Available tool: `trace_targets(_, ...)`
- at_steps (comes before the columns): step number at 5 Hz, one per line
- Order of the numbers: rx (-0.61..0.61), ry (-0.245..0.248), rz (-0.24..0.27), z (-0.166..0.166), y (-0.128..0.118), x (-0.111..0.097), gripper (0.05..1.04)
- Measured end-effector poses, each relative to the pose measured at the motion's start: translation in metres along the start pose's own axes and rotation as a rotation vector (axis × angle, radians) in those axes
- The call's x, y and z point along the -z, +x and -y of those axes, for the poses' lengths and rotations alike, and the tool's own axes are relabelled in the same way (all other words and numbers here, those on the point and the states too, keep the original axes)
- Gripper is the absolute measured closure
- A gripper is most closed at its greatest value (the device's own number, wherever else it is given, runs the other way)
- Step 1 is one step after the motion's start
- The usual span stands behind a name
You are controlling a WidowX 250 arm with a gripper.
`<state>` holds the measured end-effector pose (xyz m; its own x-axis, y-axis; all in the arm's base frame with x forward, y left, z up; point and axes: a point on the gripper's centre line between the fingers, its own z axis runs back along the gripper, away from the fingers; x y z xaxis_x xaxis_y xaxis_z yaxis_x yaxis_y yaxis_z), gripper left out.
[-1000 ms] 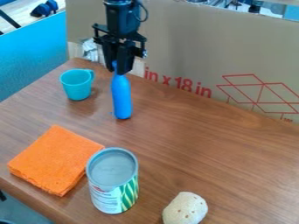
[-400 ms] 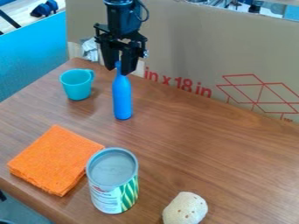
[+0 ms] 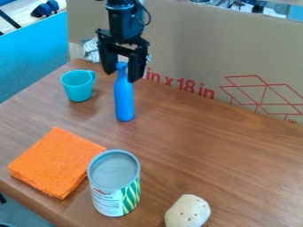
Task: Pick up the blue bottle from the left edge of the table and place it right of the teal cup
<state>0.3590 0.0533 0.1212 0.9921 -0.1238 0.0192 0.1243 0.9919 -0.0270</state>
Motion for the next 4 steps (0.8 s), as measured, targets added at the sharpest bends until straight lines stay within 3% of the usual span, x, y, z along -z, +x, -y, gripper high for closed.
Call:
trace_targets(1, -0.034, -0.052, 0.105, -0.008, -0.013, -0.032, 0.081)
trace_targets(2, -0.064, -0.107, 0.172, -0.026, -0.035, -0.058, 0.081)
trace_targets(3, -0.172, -0.023, 0.173, -0.060, -0.064, -0.077, 0.081)
trace_targets(4, -0.253, 0.079, 0.125, -0.083, -0.075, -0.073, 0.081)
